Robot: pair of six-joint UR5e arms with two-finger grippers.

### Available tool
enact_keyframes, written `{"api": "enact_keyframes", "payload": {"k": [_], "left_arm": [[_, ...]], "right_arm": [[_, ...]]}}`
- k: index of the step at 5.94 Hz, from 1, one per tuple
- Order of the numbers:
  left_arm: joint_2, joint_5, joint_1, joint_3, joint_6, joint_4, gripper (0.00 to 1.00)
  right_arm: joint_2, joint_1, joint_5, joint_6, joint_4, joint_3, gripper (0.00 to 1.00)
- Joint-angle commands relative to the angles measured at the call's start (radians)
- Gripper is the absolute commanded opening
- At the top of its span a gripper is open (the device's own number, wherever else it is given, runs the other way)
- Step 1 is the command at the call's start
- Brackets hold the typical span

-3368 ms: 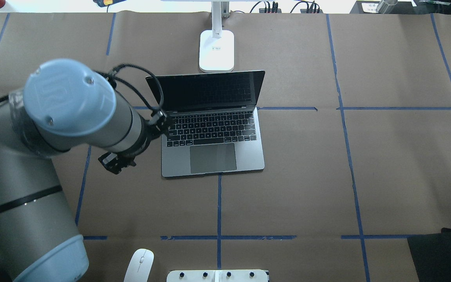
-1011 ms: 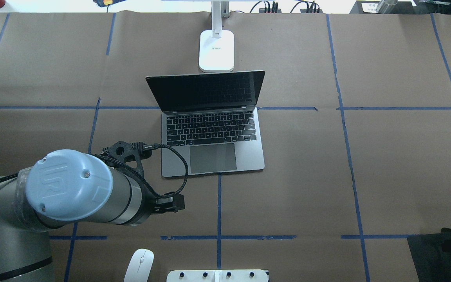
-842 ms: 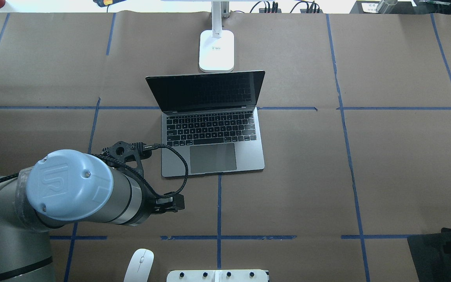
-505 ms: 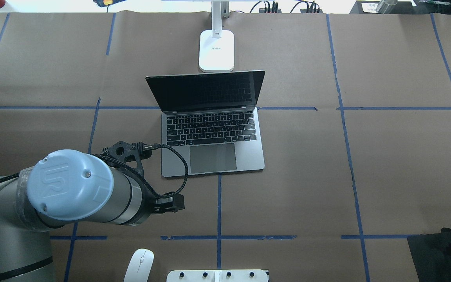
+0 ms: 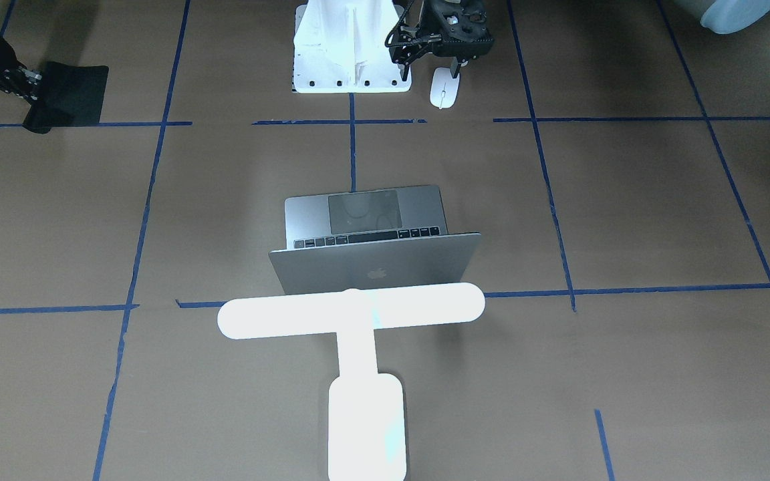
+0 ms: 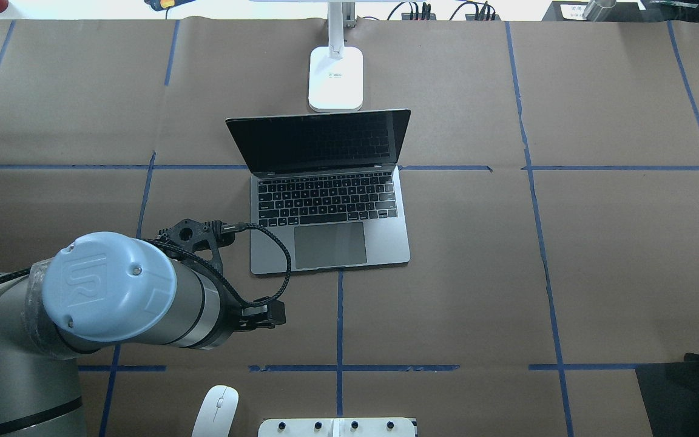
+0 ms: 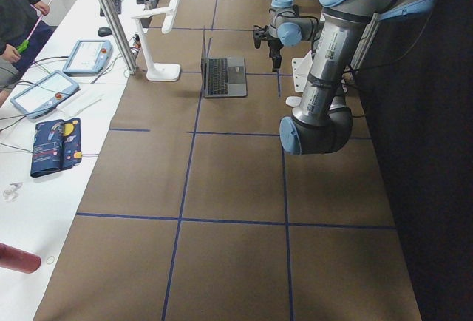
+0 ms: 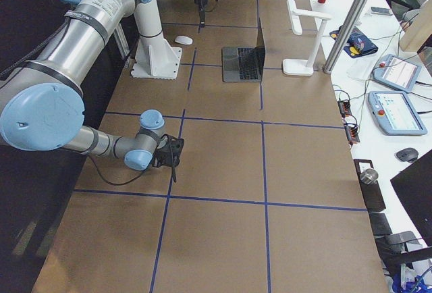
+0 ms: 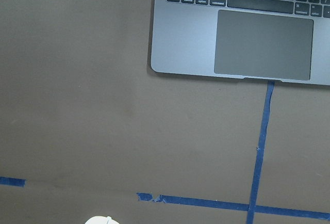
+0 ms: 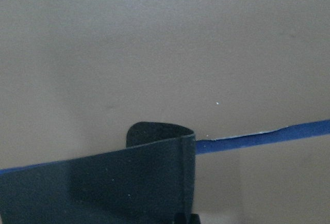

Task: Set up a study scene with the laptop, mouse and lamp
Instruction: 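Grasp the black mouse pad with the right gripper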

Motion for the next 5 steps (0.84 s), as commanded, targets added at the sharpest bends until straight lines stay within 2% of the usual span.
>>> {"api": "enact_keyframes", "payload": {"k": [1, 3, 4, 5], "left_arm": [[0.025, 0.000, 0.000, -0.001, 0.000, -0.004, 1.00], [0.037, 0.000, 0.000, -0.001, 0.001, -0.006, 1.00], [0.092, 0.003, 0.000, -0.004, 0.021, -0.015, 1.00], [0.105, 0.006, 0.005, -0.001, 0.058, -0.027, 1.00]], "right_arm": [[0.000, 0.007, 0.000, -0.009, 0.000, 0.048, 0.00], [0.009, 0.031, 0.005, -0.010, -0.002, 0.146, 0.00], [0.053, 0.104, 0.055, -0.021, -0.009, 0.142, 0.00], [0.128, 0.218, 0.133, -0.070, -0.055, 0.142, 0.00]]}}
